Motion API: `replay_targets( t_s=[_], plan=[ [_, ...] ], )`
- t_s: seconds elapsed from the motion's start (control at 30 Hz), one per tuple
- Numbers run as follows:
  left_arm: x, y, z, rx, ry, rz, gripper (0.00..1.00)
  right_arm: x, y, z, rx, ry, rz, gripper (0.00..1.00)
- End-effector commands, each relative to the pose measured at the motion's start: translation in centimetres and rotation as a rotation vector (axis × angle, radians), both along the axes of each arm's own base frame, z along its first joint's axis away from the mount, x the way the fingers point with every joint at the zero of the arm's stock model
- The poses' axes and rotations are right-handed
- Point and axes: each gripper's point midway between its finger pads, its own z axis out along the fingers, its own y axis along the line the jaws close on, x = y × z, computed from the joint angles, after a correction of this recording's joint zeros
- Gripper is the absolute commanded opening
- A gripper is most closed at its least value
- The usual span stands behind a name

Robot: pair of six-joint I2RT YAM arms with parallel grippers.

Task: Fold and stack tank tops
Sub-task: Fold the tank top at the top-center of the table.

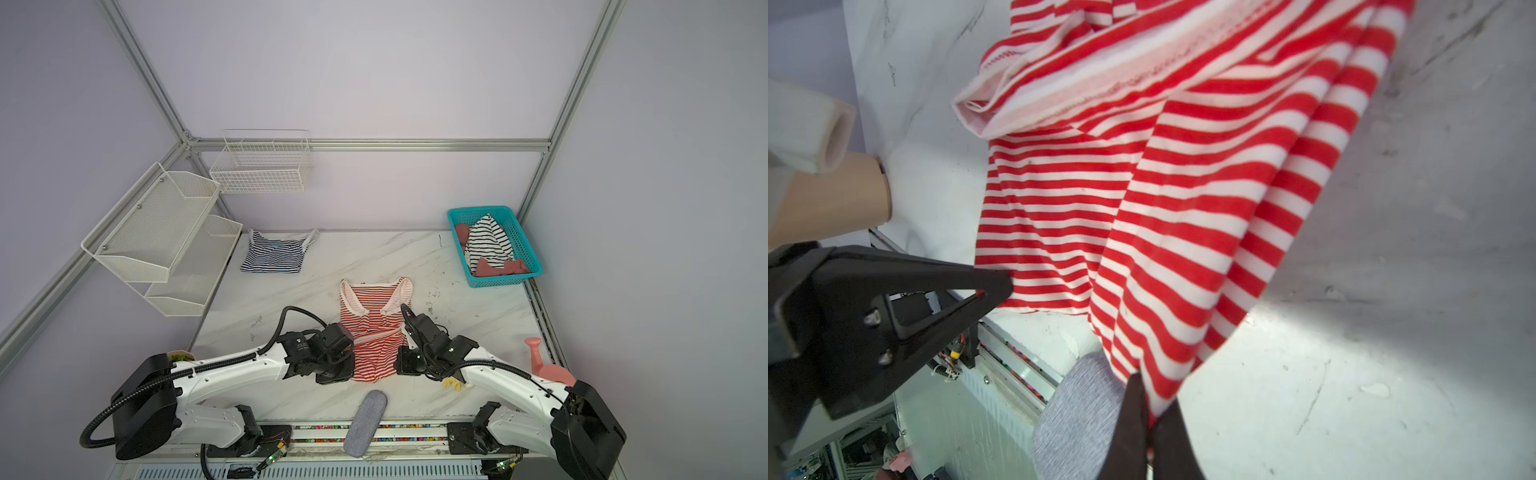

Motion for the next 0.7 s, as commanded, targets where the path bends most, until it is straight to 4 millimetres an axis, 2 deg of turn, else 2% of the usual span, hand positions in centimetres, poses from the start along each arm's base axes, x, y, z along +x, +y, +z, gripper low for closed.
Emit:
replay_targets(
  t_s=[0.0,0.17,0.3,0.5,0.67],
  plan=[
    [0.3,1.2,0.9,0.025,-0.033,0.063,0.0,0.2,-0.4,1.3,-0.014,-0.001,-0.048,0.0],
    [1.3,2.5,3.9,0.045,-0.116,0.11,0.0,1.4,0.5,3.8,0.014,-0.055,-0.036,0.0],
    [2.6,2.2,6.6,0.017,-0.201,0.115,0.0,2.3,1.3,4.9,0.022,-0.079,-0.032,0.0],
    [4.5,1.5,8.9,0.02,-0.274,0.103,0.0,2.9,2.2,5.9,0.043,-0.092,-0.025,0.0],
    [6.4,2.1,10.6,0.021,-0.315,0.126,0.0,3.9,2.3,6.9,0.041,-0.123,-0.053,0.0]
  ],
)
